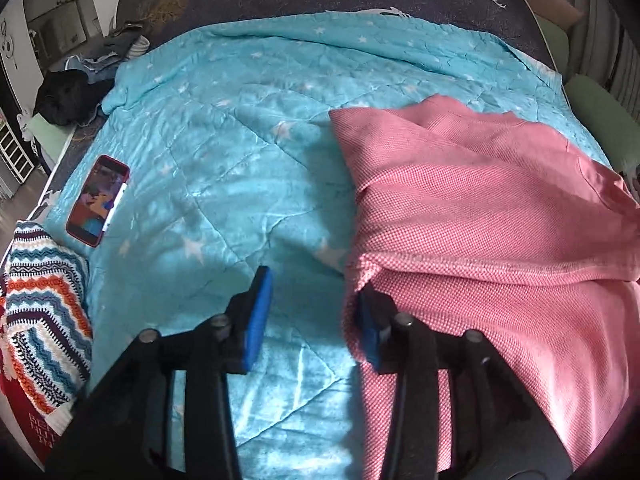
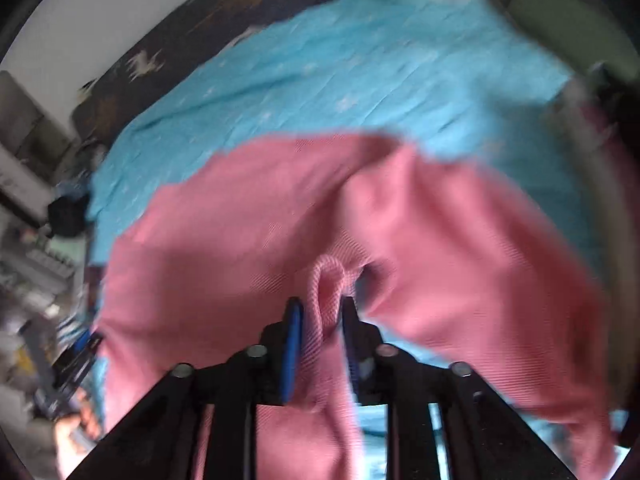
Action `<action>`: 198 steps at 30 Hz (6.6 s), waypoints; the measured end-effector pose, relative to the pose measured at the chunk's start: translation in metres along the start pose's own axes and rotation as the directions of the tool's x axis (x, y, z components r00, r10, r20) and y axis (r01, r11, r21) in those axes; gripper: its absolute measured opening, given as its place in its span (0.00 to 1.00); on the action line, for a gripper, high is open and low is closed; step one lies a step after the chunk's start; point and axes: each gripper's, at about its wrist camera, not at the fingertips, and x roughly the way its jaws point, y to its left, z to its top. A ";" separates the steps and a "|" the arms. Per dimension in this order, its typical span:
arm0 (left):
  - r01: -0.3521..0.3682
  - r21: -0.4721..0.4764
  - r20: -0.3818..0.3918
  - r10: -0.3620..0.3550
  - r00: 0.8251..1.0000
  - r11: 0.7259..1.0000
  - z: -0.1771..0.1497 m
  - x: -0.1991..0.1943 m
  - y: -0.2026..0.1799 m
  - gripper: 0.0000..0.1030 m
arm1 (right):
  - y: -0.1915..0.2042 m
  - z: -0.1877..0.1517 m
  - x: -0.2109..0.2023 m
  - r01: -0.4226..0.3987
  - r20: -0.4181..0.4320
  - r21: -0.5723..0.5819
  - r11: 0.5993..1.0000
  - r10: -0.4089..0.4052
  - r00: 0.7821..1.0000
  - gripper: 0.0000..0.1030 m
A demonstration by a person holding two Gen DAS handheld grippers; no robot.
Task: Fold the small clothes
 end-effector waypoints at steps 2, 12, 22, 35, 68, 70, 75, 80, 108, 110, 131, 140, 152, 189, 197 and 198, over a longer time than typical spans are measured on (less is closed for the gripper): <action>0.000 -0.001 0.005 0.000 1.000 1.000 -0.002 0.001 -0.004 0.42 | 0.022 0.018 -0.024 0.039 0.116 -0.062 0.997 -0.032 0.993 0.31; 0.094 -0.079 0.008 -0.093 0.996 0.992 -0.009 0.002 0.004 0.42 | 0.267 0.060 0.103 -0.310 -0.367 -0.451 0.837 0.143 0.919 0.55; 0.257 -0.137 0.020 -0.257 0.966 0.957 -0.011 0.008 0.011 0.42 | 0.385 0.040 0.185 -0.365 -0.487 -0.594 0.716 0.041 0.872 0.26; 0.295 -0.191 0.038 -0.293 0.955 0.936 -0.018 0.010 0.028 0.11 | 0.367 0.095 0.174 -0.259 -0.297 -0.440 0.860 0.133 0.945 0.04; 0.272 -0.176 0.095 -0.259 0.961 0.946 0.000 -0.019 0.045 0.25 | 0.275 0.060 0.096 -0.233 -0.270 -0.494 0.837 0.107 0.957 0.20; 0.286 -0.201 0.136 -0.262 0.955 0.937 0.013 -0.029 0.052 0.27 | 0.234 0.043 0.074 -0.241 -0.269 -0.487 0.840 0.118 0.956 0.22; 0.373 -0.164 0.137 -0.354 0.925 0.913 0.053 -0.020 0.033 0.29 | 0.126 -0.018 0.037 -0.222 -0.265 -0.409 0.885 0.118 0.957 0.26; 0.194 -0.061 -0.098 -0.199 0.975 0.979 0.050 0.044 -0.017 0.33 | 0.023 -0.055 0.013 -0.233 -0.226 -0.155 0.960 0.195 0.954 0.25; 0.538 0.448 -0.234 -0.487 0.842 0.714 -0.027 -0.109 -0.338 0.46 | -0.180 -0.171 -0.085 0.179 0.078 -0.029 0.983 -0.177 0.981 0.50; 0.525 0.451 -0.213 -0.484 0.849 0.722 -0.027 -0.115 -0.332 0.46 | -0.179 -0.162 -0.074 0.155 0.064 -0.039 0.987 -0.153 0.986 0.50; 0.855 0.071 -0.304 -0.805 0.510 0.514 -0.015 -0.114 -0.238 0.60 | -0.059 -0.146 -0.134 -0.159 0.251 -0.189 0.969 0.204 0.946 0.05; 0.889 -0.035 -0.379 -0.829 0.412 0.457 -0.024 -0.102 -0.271 0.54 | -0.061 -0.150 -0.127 -0.167 0.218 -0.169 0.971 0.202 0.955 0.06; 0.719 0.309 -0.142 -0.717 0.683 0.623 0.035 -0.176 -0.248 0.03 | -0.066 -0.157 -0.133 -0.187 0.204 -0.180 0.966 0.223 0.953 0.39; 0.577 -0.165 -0.232 -0.600 0.766 0.800 0.053 0.033 -0.062 0.60 | -0.006 -0.052 0.014 -0.050 -0.043 -0.182 0.982 0.043 0.998 0.57; 0.666 -0.280 -0.155 -0.718 0.679 0.691 0.061 0.034 -0.076 0.05 | -0.002 -0.038 0.029 -0.064 -0.020 -0.135 0.989 0.061 0.998 0.57; 0.682 -0.273 -0.115 -0.726 0.678 0.679 0.068 0.023 -0.074 0.05 | -0.001 -0.034 0.030 -0.061 -0.012 -0.130 0.990 0.060 0.998 0.57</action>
